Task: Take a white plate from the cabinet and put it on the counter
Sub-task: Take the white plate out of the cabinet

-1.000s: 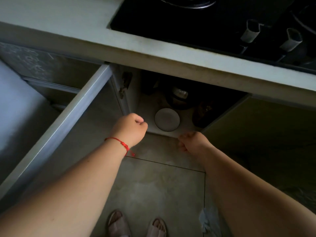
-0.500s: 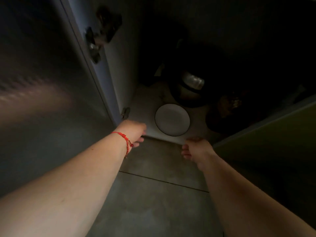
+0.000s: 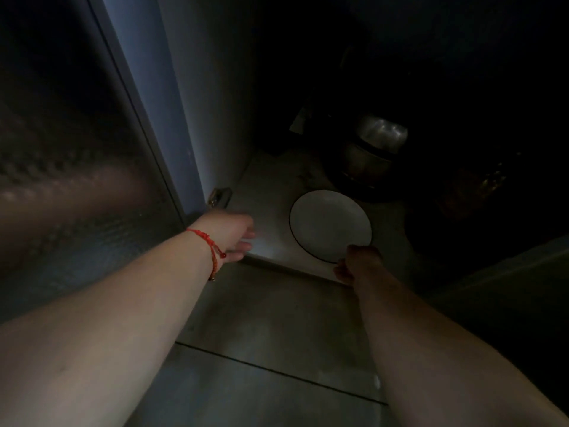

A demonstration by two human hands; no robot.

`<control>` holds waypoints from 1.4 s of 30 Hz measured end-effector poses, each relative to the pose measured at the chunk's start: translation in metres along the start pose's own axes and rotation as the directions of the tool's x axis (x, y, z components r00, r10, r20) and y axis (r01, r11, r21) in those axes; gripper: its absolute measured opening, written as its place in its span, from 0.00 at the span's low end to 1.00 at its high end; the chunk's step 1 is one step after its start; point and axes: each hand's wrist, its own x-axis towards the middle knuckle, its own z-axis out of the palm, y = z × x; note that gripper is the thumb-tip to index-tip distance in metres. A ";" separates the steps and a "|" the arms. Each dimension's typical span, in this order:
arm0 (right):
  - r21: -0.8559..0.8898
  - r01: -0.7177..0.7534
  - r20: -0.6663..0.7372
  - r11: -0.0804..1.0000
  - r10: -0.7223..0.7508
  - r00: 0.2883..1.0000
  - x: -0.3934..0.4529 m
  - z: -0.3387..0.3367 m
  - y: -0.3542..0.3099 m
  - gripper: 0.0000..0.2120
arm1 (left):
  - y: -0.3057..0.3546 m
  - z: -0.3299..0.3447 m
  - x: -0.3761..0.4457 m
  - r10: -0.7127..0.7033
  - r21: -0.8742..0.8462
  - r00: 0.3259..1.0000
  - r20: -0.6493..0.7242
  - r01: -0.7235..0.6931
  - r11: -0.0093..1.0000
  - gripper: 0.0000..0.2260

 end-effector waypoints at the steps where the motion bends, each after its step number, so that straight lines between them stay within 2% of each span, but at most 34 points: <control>1: 0.000 0.002 -0.009 1.000 -0.002 1.000 0.005 0.002 -0.002 0.11 | -0.003 -0.001 0.002 -0.008 -0.001 1.000 0.000 0.008 1.000 0.05; 3: -0.135 -0.001 -0.060 0.991 -0.007 0.998 0.011 0.004 0.001 0.12 | -0.010 -0.003 0.004 -0.040 0.001 0.999 -0.005 0.040 0.999 0.06; 4: -0.241 -0.022 -0.128 0.970 -0.009 0.992 0.015 0.007 0.002 0.06 | -0.014 -0.005 0.004 -0.056 0.004 0.998 -0.011 0.056 0.998 0.05; 5: -0.469 -0.038 -0.159 0.883 -0.042 0.986 0.012 0.010 -0.001 0.03 | -0.018 -0.006 0.005 -0.066 0.005 0.998 -0.016 0.066 0.998 0.04; 6: -0.600 -0.044 -0.173 0.799 -0.076 0.982 0.010 0.014 0.000 0.08 | -0.022 -0.008 0.006 -0.077 0.006 0.997 -0.021 0.077 0.997 0.04; 8: -0.654 -0.029 -0.122 0.756 -0.068 0.990 0.011 0.017 0.005 0.06 | -0.030 -0.011 0.011 -0.091 0.005 0.996 -0.027 0.091 0.996 0.05; 9: -0.625 -0.055 -0.140 0.778 -0.043 0.989 0.012 0.018 0.006 0.07 | -0.034 -0.013 0.014 -0.088 0.007 0.996 -0.027 0.089 0.996 0.07; 13: -0.556 0.015 -0.140 0.831 -0.111 0.984 0.004 0.019 0.008 0.18 | -0.046 -0.014 0.019 -0.092 0.046 0.995 -0.028 0.093 0.995 0.09; 15: -0.352 -0.027 -0.154 0.936 -0.030 0.988 -0.009 0.017 0.010 0.16 | -0.046 -0.009 0.014 -0.118 0.015 0.993 -0.001 0.118 0.993 0.16; 18: -0.282 0.083 -0.122 0.956 -0.121 0.985 -0.036 0.003 0.007 0.14 | -0.032 0.004 -0.003 -0.140 -0.055 0.985 0.105 0.146 0.988 0.27; 19: -0.265 0.099 -0.108 0.959 -0.132 0.985 -0.047 -0.002 0.008 0.13 | -0.025 0.011 -0.009 -0.137 -0.090 0.981 0.138 0.150 0.985 0.29; 20: -0.163 0.090 -0.113 0.982 -0.109 0.988 -0.059 -0.009 0.006 0.12 | -0.018 0.018 -0.016 -0.140 -0.142 0.976 0.165 0.164 0.976 0.29; 22: -0.079 0.062 -0.093 0.995 -0.069 0.993 -0.088 -0.027 -0.005 0.14 | -0.004 0.031 -0.036 -0.133 -0.270 0.971 0.197 0.184 0.945 0.24; 23: -0.107 0.060 -0.064 0.992 -0.068 0.996 -0.101 -0.036 -0.009 0.15 | 0.001 0.035 -0.047 -0.119 -0.327 0.975 0.190 0.177 0.928 0.19; 26: -0.171 0.036 0.002 0.985 -0.037 0.999 -0.146 -0.068 -0.026 0.16 | 0.016 0.037 -0.091 -0.081 -0.370 0.984 0.157 0.135 0.919 0.15; 31: -0.168 -0.036 0.026 0.985 0.041 0.999 -0.229 -0.103 -0.066 0.17 | 0.053 0.018 -0.186 -0.057 -0.371 0.982 0.182 0.122 0.921 0.18; 36: -0.148 -0.050 0.038 0.988 0.056 0.998 -0.313 -0.128 -0.104 0.14 | 0.090 -0.011 -0.272 -0.082 -0.378 0.982 0.168 0.141 0.915 0.22; 42: -0.224 -0.108 0.111 0.969 0.135 0.985 -0.423 -0.150 -0.154 0.13 | 0.130 -0.060 -0.377 -0.129 -0.342 0.963 0.237 0.207 0.916 0.21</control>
